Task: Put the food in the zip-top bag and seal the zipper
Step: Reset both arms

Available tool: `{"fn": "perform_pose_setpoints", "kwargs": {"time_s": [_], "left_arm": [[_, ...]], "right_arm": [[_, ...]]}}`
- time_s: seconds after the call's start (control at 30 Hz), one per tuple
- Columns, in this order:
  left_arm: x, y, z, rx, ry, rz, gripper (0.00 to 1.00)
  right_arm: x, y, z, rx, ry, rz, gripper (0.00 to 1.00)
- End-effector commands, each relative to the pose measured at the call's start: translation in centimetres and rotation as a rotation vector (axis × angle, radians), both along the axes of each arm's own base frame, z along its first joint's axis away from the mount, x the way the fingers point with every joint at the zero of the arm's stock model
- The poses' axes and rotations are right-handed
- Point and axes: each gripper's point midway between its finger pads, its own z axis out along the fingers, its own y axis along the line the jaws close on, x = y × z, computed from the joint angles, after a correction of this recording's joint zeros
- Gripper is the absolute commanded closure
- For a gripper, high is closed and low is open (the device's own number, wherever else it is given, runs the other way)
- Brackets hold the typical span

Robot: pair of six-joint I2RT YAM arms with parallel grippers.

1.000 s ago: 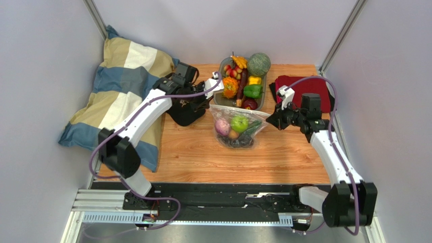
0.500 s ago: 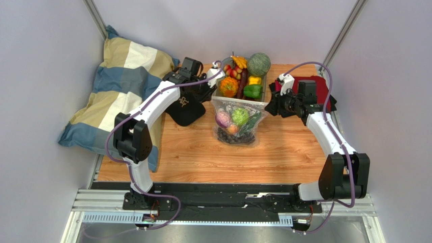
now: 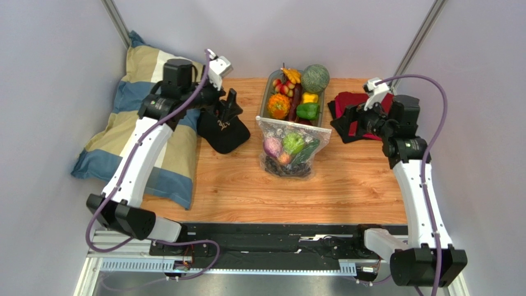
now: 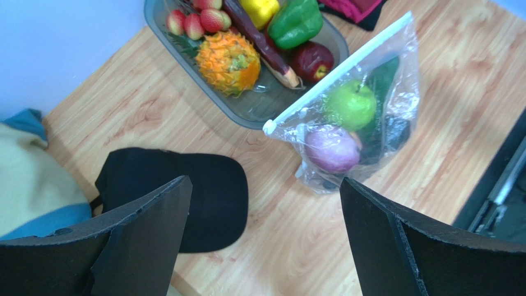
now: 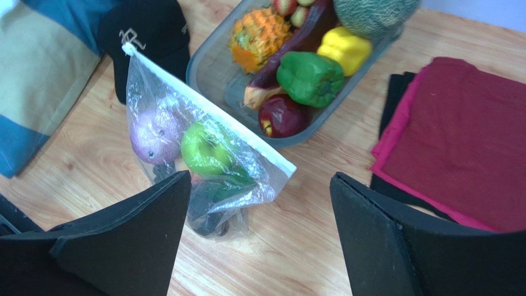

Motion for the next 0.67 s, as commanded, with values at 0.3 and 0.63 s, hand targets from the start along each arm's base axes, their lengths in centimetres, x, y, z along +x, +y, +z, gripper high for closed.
{"fn": "perform_pose_setpoints", "kwargs": {"time_s": [0.3, 0.63], "left_arm": [[-6.4, 8.6, -3.0, -0.138, 0.330, 0.259, 0.01], [-7.4, 11.7, -7.6, -0.064, 0.366, 0.387, 0.01]], "right_arm": [[-6.5, -4.0, -3.4, 0.084, 0.229, -0.212, 0.11], [-7.3, -4.3, -6.2, 0.092, 0.282, -0.232, 0.11]]}}
